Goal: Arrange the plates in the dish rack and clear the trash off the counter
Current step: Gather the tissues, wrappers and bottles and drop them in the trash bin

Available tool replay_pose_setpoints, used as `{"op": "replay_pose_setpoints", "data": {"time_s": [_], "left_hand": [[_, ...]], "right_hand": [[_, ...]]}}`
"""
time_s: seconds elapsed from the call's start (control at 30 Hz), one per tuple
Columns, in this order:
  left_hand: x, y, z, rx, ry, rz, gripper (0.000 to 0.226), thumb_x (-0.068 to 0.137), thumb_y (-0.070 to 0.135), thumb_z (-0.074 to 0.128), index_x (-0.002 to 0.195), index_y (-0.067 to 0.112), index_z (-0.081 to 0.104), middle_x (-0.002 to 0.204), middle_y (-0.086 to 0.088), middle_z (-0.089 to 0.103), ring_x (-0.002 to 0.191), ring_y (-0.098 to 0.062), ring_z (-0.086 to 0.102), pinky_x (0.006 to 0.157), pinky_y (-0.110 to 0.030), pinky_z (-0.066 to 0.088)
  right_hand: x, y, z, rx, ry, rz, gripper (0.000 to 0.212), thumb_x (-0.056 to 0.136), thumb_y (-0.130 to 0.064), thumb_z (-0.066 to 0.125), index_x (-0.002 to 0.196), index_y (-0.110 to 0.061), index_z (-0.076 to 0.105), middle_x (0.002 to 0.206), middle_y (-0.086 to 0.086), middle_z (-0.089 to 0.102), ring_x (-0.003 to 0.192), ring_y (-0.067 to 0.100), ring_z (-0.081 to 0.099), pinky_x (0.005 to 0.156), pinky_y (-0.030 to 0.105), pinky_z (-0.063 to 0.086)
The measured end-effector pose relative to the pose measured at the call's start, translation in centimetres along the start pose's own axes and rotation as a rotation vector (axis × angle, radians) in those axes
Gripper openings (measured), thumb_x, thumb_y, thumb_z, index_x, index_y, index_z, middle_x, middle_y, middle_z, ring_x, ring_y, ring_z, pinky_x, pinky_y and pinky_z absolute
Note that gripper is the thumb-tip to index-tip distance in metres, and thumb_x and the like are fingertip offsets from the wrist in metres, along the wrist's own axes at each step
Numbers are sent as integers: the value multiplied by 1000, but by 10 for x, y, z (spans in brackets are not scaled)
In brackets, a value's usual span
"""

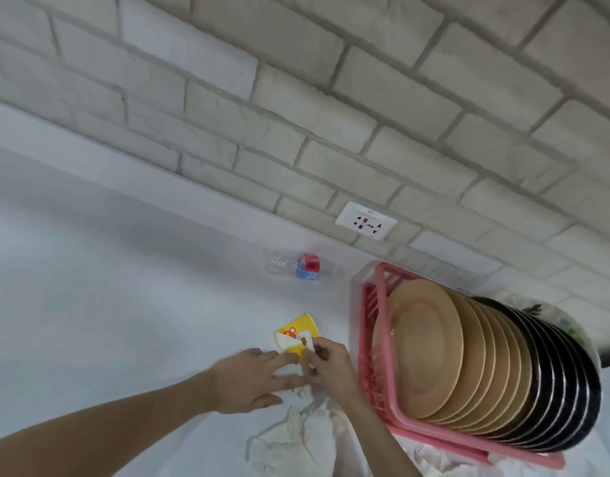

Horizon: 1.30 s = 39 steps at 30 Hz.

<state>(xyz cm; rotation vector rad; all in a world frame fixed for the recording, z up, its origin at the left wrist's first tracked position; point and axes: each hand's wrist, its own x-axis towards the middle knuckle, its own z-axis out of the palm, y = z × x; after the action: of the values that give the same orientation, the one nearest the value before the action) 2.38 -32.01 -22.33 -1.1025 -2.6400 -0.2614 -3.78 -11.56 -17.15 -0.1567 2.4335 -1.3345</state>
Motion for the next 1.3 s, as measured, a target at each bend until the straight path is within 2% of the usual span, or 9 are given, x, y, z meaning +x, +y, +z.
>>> {"op": "replay_pose_setpoints", "data": {"time_s": [0.3,0.37,0.47,0.57,0.7,0.83,1.07,1.2,1.3], "left_hand": [[7,3,7,39,-16,94,38,97,43,43,135,42,43,151,8,37,90,-4,62,53,-23,54],[7,1,6,-23,-1,75,26,100,46,39,122,37,49,140,11,45,92,-5,61,57,-25,55],[4,1,4,-182,45,-13,23,102,50,43,105,28,49,118,9,51,88,-11,60,56,-27,52],[2,2,2,-375,118,-271,28,101,51,38,103,26,49,104,9,56,80,-13,57,62,-25,47],[7,0,-14,-925,353,-724,11,101,32,49,91,27,50,76,5,62,63,-5,49,62,-25,41],[9,-7,-30,-1468,553,-932,22,96,26,54,81,13,62,69,-5,61,54,-19,45,49,-25,36],[8,-13,-28,-1337,330,-848,30,99,26,55,75,13,66,70,-9,64,65,-15,58,62,-32,44],[10,-11,-24,-1204,387,-894,29,92,32,50,70,18,62,63,1,60,59,-5,53,58,-25,42],[14,-6,-21,-1137,490,-940,33,97,35,51,68,21,59,60,12,54,58,-2,47,59,-20,36]], "right_hand": [[8,6,-1,23,22,48,34,89,0,62,59,-16,56,58,-3,43,59,15,41,59,27,35],[10,6,-1,48,23,38,23,84,-4,67,68,2,52,63,6,42,60,18,44,60,31,38],[9,5,-1,25,39,34,24,74,-13,71,70,3,54,64,7,44,63,18,45,62,34,41],[-1,-5,-2,2,44,9,8,81,-13,73,76,-8,69,64,7,61,64,18,58,61,35,50],[-15,-23,-6,-98,129,-85,16,78,-45,70,84,-31,75,84,-4,71,78,15,67,71,41,54],[-27,-47,17,-224,93,-256,22,78,-10,67,92,-26,74,90,-13,67,84,9,63,71,22,49],[-31,-56,73,-239,31,-349,15,83,-2,61,72,-9,70,73,-11,65,69,0,56,64,14,42],[-29,-58,58,-183,3,-229,20,81,-1,67,79,-19,76,60,-27,59,60,1,55,62,12,38],[-25,-65,41,-118,82,-223,38,80,-1,64,86,-37,75,79,-19,70,74,6,64,70,17,48]]}}
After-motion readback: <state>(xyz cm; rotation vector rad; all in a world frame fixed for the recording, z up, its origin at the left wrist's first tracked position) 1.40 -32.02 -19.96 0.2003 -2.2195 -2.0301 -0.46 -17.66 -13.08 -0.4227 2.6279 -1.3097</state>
